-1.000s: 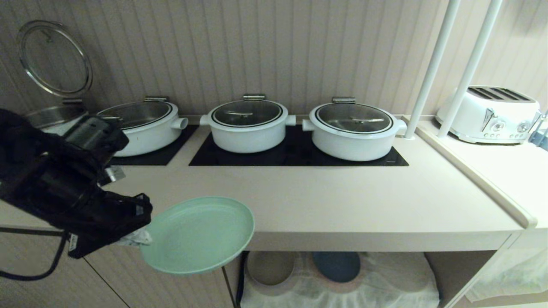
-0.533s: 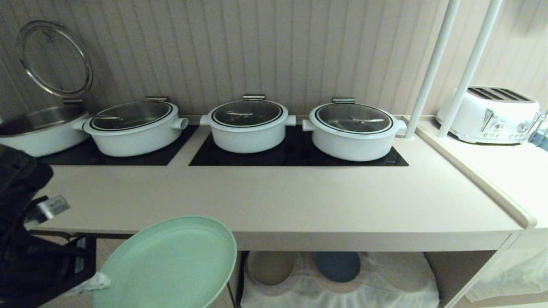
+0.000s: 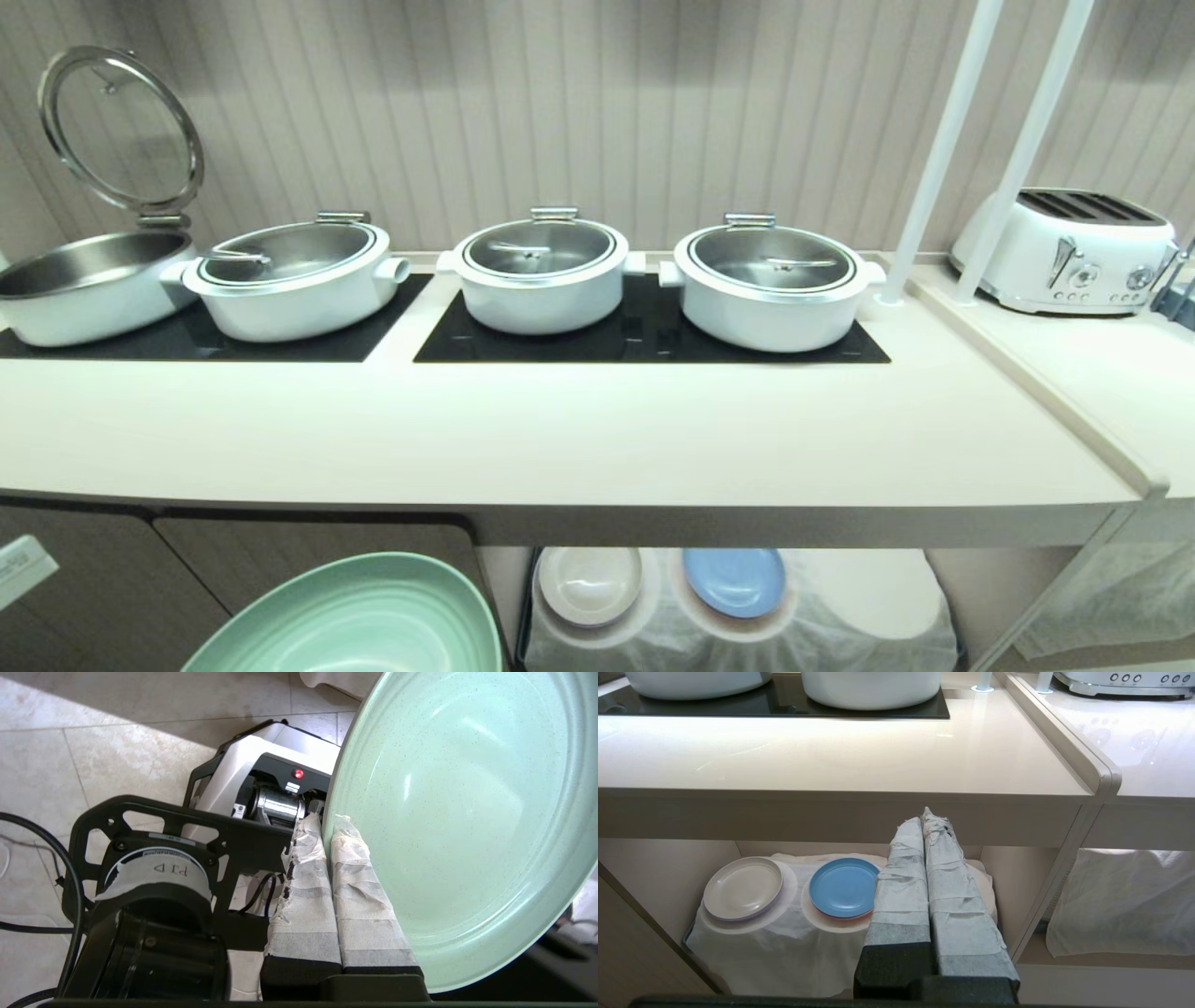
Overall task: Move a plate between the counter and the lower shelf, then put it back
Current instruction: Put the plate in the cupboard
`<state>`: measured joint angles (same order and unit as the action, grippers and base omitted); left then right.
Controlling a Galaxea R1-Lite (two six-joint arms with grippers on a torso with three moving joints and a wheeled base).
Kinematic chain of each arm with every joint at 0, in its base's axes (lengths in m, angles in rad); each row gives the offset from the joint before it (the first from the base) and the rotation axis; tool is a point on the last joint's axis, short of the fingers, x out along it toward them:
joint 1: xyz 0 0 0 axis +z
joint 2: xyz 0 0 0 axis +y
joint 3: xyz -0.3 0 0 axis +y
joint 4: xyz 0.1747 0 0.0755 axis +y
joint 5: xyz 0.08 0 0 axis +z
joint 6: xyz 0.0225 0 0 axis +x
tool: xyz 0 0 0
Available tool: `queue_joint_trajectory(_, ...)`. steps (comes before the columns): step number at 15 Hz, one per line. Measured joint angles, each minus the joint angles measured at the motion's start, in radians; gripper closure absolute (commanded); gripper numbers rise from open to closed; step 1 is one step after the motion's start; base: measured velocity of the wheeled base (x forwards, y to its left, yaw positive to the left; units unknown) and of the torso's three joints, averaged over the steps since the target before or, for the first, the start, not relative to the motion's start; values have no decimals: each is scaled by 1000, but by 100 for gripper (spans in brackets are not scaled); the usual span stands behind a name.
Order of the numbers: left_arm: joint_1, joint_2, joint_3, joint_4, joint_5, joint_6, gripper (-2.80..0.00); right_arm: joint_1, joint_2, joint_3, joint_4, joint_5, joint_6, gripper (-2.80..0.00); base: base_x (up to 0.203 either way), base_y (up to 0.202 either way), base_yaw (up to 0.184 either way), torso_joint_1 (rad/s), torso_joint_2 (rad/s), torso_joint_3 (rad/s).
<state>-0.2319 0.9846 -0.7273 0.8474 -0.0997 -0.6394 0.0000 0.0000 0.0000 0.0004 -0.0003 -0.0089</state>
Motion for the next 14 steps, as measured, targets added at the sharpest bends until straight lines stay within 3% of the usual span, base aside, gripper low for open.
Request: queue_joint_trajectory(14, -32, -192, 85, 87, -1, -1, 0, 0, 0, 0, 0, 0, 0, 0, 0, 0, 0, 0, 0, 0)
